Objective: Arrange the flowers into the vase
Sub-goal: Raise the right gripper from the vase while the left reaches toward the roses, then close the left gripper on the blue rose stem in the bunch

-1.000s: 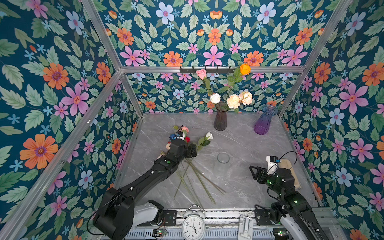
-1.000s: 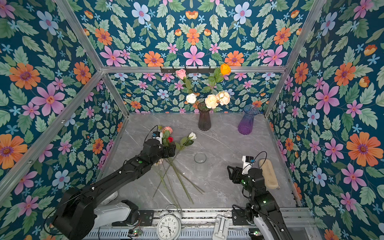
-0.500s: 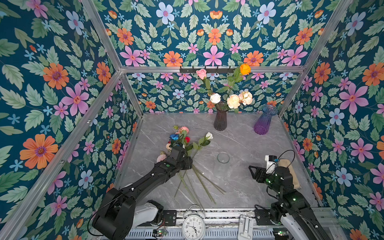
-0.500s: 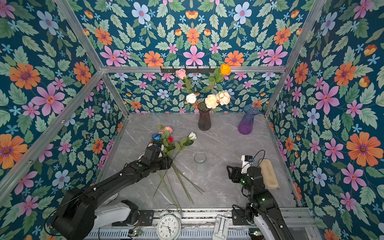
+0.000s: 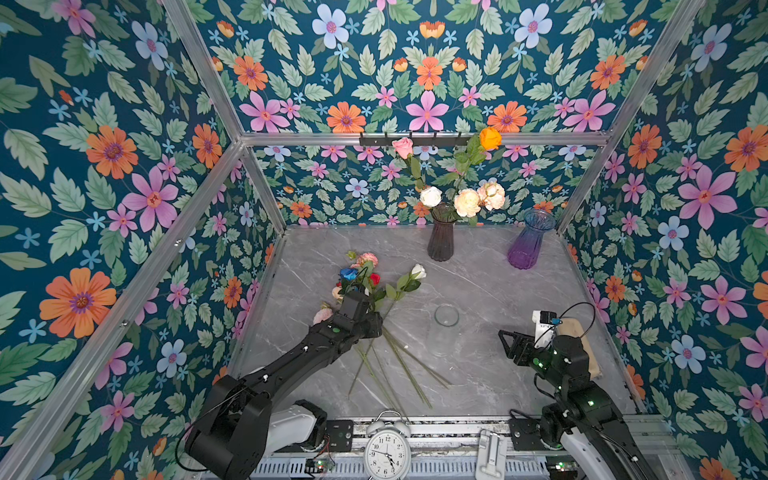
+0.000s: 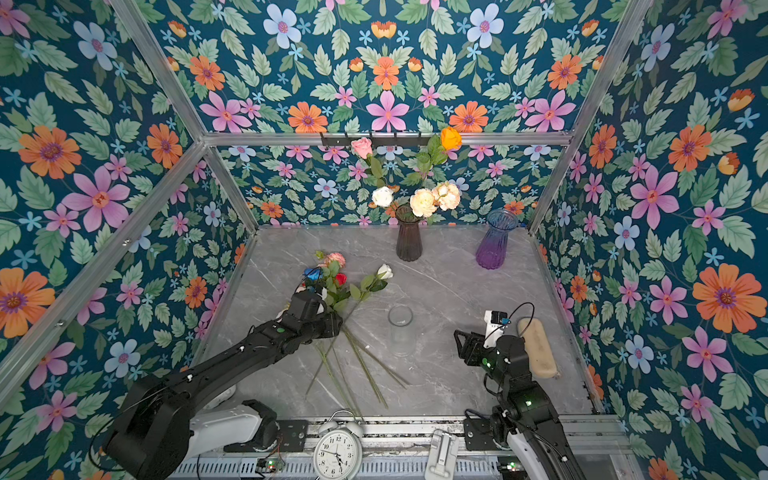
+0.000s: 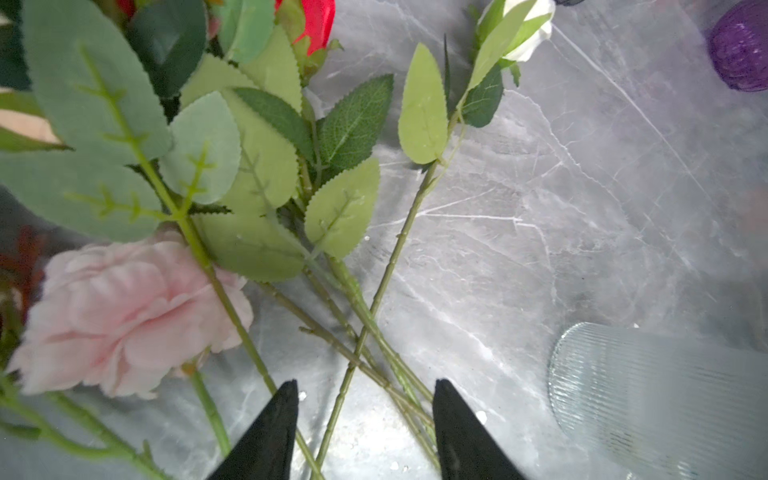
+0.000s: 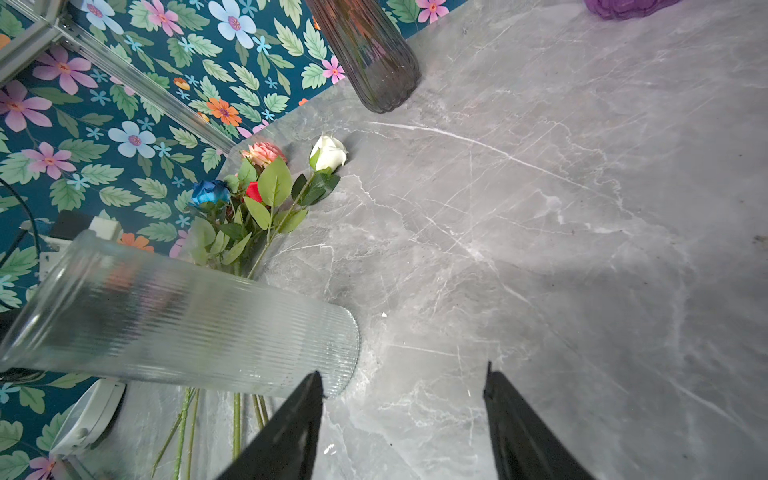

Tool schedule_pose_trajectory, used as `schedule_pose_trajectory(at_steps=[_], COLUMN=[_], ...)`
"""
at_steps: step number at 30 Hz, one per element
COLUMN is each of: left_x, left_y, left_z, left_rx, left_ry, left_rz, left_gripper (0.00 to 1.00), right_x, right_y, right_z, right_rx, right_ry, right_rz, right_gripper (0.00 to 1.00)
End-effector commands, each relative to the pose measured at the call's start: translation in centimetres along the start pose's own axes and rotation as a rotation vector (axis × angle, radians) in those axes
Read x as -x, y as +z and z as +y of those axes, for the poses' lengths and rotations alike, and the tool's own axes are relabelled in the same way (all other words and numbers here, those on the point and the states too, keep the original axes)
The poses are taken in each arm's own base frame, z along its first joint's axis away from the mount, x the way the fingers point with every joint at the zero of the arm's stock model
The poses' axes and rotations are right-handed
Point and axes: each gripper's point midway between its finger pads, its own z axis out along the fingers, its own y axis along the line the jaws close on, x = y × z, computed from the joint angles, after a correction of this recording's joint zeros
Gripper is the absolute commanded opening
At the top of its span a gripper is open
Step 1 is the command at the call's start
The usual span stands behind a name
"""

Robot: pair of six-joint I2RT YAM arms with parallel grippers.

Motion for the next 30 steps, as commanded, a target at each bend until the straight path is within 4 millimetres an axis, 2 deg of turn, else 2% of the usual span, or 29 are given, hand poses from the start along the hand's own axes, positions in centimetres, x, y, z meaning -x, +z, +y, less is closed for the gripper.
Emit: schedule_pose_trajectory(at_steps=[1, 4, 11, 20, 27, 30], left_x=[-0.3, -0.8, -2.2, -2.7, -1.5, 0.3], left_y=[0.0, 0.4, 1.7, 2.7, 2.9, 1.7], left_z=[0.8, 1.5, 2.3, 2.8, 2.7, 3.1], left_rx=[0.037, 0.063, 0.076, 0.086, 0.082, 0.122], left_ry=[-0.020, -0.019, -0.024, -0.028, -0.035, -0.016], left_rz=[-0.003, 0.005, 0.048, 0.065, 0.046, 0.007], left_gripper=[0.52, 0.47, 0.44, 0.38, 0.04, 0.00], right_x=[-0.2, -0.1, -0.1, -0.1, -0.1, -0.1], right_y=[-0.1, -0.2, -0.1, 0.1, 0.1, 0.1], right_z=[-0.1, -0.1, -0.1, -0.1, -0.1, -0.2], right_rx=[-0.003, -0.002, -0.002, -0.004, -0.007, -0.010], right_ry=[0.002, 0.002, 0.003, 0.004, 0.004, 0.005], right_rz=[0.001, -0.001, 0.000, 0.005, 0.004, 0.006], right_gripper=[0.63, 0.63, 0.64, 0.64, 0.64, 0.64])
